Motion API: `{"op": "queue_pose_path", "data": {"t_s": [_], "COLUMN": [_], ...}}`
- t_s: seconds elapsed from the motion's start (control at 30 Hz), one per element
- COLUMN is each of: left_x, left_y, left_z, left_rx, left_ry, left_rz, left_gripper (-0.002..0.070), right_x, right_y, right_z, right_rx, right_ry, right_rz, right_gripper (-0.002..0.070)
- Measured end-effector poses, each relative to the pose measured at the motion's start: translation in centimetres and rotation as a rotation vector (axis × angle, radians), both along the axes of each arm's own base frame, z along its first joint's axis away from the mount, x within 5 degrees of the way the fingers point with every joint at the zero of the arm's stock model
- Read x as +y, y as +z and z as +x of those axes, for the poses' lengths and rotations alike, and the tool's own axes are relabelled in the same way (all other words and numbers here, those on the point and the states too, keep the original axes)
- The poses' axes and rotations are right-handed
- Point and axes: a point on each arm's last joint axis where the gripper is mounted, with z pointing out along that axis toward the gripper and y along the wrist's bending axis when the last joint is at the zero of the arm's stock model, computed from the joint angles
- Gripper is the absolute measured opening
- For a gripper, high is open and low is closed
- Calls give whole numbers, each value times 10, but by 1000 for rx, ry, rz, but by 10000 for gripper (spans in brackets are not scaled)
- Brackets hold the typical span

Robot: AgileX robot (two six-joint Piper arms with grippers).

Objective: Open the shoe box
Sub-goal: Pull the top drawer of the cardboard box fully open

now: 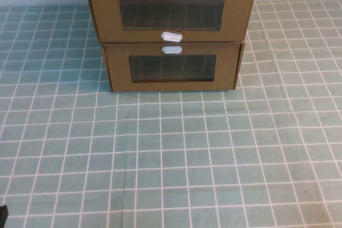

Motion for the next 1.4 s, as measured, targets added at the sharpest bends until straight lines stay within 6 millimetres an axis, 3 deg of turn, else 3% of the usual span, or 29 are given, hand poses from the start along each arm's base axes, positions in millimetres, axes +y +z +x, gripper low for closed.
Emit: {"op": "queue_pose_path", "data": {"t_s": [0.97, 1.2, 1.4], "left_x": [0, -1, -3], "left_y": [2, 12, 48], "left_z": [0, 3, 1], "left_rx": [-20, -134, -523], "left_ry": [-2, -9, -36], "left_rz": [-6, -29, -103], "left_gripper": [-5, -5, -5], "right_x": [0, 0, -1], "right_y": [2, 19, 49], "right_z": [1, 4, 1], "right_rx": [-22, -210, -540], "right_ry": [-1, -5, -13], "right_rz": [1, 24, 66], "right_gripper": [-13, -13, -13]}}
